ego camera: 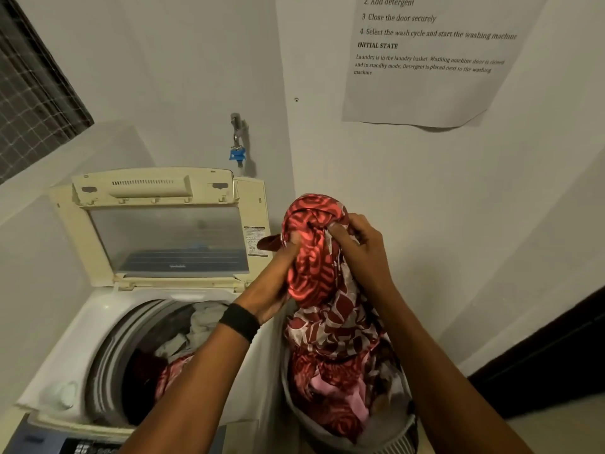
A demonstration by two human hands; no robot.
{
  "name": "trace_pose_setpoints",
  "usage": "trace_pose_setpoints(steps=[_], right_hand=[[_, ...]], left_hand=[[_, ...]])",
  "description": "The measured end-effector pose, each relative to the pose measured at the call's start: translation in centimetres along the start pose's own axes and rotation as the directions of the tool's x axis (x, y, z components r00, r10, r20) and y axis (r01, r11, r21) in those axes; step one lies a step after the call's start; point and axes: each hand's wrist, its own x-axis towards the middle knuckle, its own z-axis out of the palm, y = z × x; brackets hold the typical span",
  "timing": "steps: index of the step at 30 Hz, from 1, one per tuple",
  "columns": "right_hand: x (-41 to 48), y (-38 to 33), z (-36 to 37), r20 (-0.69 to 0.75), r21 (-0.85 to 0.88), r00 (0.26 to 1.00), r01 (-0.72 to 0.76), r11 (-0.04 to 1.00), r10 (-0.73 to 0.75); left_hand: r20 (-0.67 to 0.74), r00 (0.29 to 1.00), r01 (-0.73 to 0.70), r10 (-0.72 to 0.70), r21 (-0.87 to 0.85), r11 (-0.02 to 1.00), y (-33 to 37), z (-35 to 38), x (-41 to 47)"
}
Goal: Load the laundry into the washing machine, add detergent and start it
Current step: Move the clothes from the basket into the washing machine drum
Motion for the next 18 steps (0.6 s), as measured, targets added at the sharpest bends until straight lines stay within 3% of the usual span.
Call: trace_pose_setpoints(steps=[2,4,6,10,12,15,18], right_hand=[[-0.2,0.1,0.2,0.115,-0.005,0.992,-0.046,0.999,0.047],[-0.6,0.0,0.1,0.244,-0.023,0.966,-0.083,0.996,0.087],[-1.4,0.1,-0.2,0.340,-0.091,0.940,-0.003,0.996,0.033],[-3.4,2.6,-0.8,0.204,-0.200,0.974,0.140,0.970,-0.099],[-4.4,5.0,-1.1,0.156,-0.241,0.987,-0.003,0.971,0.041],[-6.3,8.2,-1.3,0.299,-0.355,0.919,-0.144,0.924,0.258],[-6.5,7.6,-2.6,0.285,-0.310,0.927,-0.152,0.939,0.244]], left_hand=[[-0.093,0.996,-0.007,0.015,0.077,0.997,0.0,0.9,0.5],[-0.212,0.977,-0.046,0.034,-0.053,0.998,0.1,1.8,1.0],[-0.282,0.959,-0.057,-0.004,-0.208,0.976,0.3,2.5,1.2],[-0.322,0.947,-0.109,0.011,-0.286,0.952,0.5,2.6,1.6],[-0.361,0.932,-0.132,0.029,-0.263,0.956,0.9,2.2,1.9],[-0.436,0.898,-0.177,0.065,-0.221,0.959,1.0,0.7,2.7],[-0.542,0.834,-0.199,0.101,-0.126,0.972,0.2,-1.1,3.3]])
